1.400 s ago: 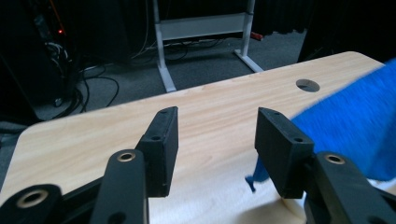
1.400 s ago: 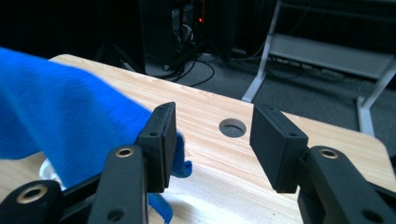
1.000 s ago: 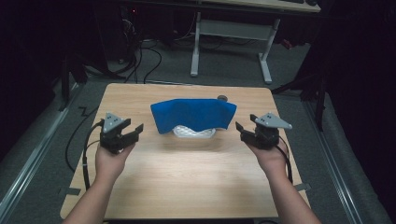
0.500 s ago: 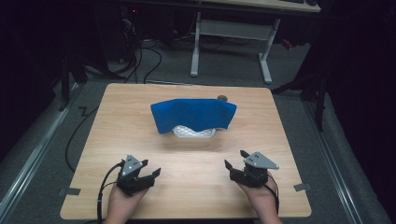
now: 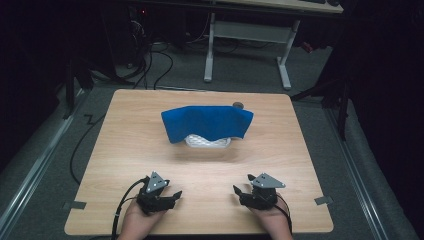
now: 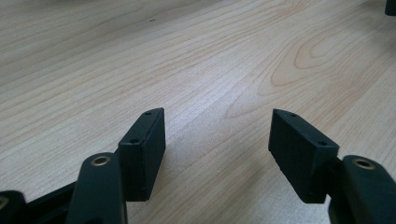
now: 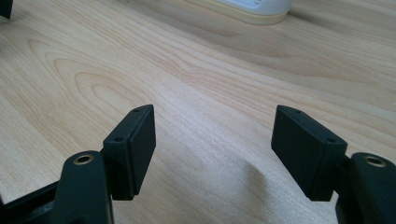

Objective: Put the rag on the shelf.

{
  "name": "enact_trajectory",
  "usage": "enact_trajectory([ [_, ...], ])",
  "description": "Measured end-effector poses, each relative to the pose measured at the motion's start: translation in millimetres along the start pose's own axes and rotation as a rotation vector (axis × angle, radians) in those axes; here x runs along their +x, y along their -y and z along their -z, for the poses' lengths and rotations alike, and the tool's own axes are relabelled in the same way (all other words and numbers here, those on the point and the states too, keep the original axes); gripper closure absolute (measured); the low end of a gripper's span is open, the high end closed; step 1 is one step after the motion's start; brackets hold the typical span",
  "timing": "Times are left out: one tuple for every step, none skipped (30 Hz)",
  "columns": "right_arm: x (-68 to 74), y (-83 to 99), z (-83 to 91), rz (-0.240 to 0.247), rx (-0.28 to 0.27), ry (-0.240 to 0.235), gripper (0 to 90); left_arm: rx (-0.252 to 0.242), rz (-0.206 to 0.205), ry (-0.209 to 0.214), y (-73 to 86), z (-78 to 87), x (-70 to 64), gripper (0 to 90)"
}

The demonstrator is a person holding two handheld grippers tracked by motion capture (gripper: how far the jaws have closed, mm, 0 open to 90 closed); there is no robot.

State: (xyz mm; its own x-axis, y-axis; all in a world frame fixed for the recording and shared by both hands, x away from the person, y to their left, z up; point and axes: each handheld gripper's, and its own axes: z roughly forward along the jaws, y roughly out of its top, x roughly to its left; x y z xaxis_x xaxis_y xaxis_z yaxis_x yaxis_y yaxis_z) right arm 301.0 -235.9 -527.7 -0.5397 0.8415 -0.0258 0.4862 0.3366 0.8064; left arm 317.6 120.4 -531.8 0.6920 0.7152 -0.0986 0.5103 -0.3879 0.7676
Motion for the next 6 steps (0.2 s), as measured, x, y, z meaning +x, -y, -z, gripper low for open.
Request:
enact_trajectory([
  [0.1,0.3,-0.1,0.000,0.001,-0.002,30.9,0.001,0.001,0.003,0.0,0.3,0.4,37.3],
  [0.2,0.4,0.1,-0.001,0.001,-0.003,30.8,-0.001,0.002,0.000,0.0,0.3,0.4,37.3],
  [-0.5,0.6,0.8,-0.009,-0.009,-0.002,30.4,-0.002,0.004,0.000,0.1,0.1,0.6,37.2],
  [-1.1,0.5,1.2,-0.012,-0.011,-0.002,30.4,-0.001,0.006,0.000,0.1,0.0,0.9,37.2],
  [-1.1,0.5,1.2,-0.012,-0.011,-0.002,30.4,0.000,0.009,0.001,0.2,-0.2,1.2,37.2],
  [-1.3,0.4,1.4,-0.019,-0.012,0.002,30.3,0.000,0.013,0.000,0.3,-0.3,1.9,37.2],
])
